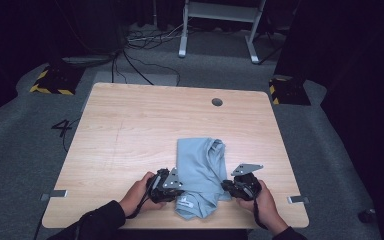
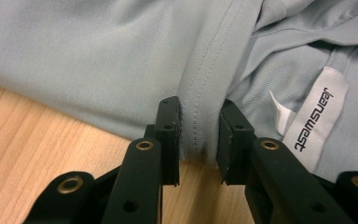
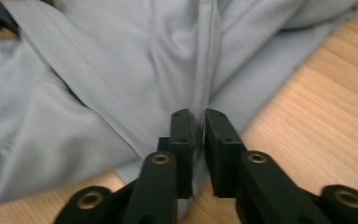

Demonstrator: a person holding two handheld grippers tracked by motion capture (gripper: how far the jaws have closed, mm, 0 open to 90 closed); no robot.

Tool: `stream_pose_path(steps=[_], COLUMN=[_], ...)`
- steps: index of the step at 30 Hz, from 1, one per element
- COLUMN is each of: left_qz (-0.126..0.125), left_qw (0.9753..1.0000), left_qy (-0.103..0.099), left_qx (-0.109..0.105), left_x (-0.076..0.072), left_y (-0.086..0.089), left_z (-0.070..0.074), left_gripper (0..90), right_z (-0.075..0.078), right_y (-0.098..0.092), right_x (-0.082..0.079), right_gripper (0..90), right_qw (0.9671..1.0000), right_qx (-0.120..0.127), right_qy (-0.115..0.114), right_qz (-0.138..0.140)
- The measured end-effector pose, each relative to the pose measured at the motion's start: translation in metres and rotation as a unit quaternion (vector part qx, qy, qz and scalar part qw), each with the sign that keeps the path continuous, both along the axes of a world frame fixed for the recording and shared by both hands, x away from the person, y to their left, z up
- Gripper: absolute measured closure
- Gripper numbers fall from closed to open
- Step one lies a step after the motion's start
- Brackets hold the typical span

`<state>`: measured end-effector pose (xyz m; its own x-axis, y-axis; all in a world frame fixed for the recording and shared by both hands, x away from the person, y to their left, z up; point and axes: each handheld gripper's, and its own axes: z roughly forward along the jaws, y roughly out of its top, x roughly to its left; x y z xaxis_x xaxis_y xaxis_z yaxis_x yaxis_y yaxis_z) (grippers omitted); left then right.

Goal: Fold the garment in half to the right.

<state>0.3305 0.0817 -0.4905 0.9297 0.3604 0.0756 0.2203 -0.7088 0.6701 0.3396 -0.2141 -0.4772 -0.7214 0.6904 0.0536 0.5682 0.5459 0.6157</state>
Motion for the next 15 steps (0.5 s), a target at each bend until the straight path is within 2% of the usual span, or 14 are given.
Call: stream_pose_path(steps=[1, 2, 3, 5, 7, 9, 11, 15], left_qz=[-0.002, -0.003, -0.002, -0.002, -0.003, -0.001, -0.003, -0.006], left_qw=[1.0000, 1.0000, 1.0000, 1.0000, 1.0000, 1.0000, 1.0000, 1.0000], left_qy=[-0.001, -0.002, -0.002, -0.005, -0.003, -0.001, -0.003, -0.004], left_qx=[0.001, 0.003, 0.004, 0.004, 0.004, 0.005, 0.005, 0.006], left_x=[0.000, -0.001, -0.002, -0.003, -0.002, -0.003, -0.003, -0.002], left_y=[0.000, 0.001, 0.001, 0.001, 0.001, 0.001, 0.000, 0.000], left_z=[0.000, 0.000, 0.000, 0.000, 0.000, 0.001, 0.000, 0.001], left_gripper=[72.8, 72.7, 72.7, 72.5, 72.3, 72.1, 71.7, 71.6], right_z=[0.001, 0.003, 0.008, 0.019, 0.030, 0.038, 0.047, 0.058], right_y=[-0.002, -0.002, -0.003, 0.000, 0.004, 0.010, 0.018, 0.038], right_x=[0.000, 0.000, 0.001, 0.001, 0.005, 0.010, 0.014, 0.026], right_gripper=[70.3, 67.3, 64.9, 55.2, 44.8, 37.5, 34.9, 28.5], right_qw=[1.0000, 0.9999, 0.9997, 0.9985, 0.9969, 0.9950, 0.9918, 0.9874], right_qx=[0.005, 0.008, 0.009, 0.027, 0.029, 0.041, 0.058, 0.065], right_qy=[-0.002, -0.007, -0.018, -0.045, -0.069, -0.087, -0.109, -0.139], right_qz=[-0.005, -0.010, -0.015, -0.017, -0.024, -0.028, -0.033, -0.041])
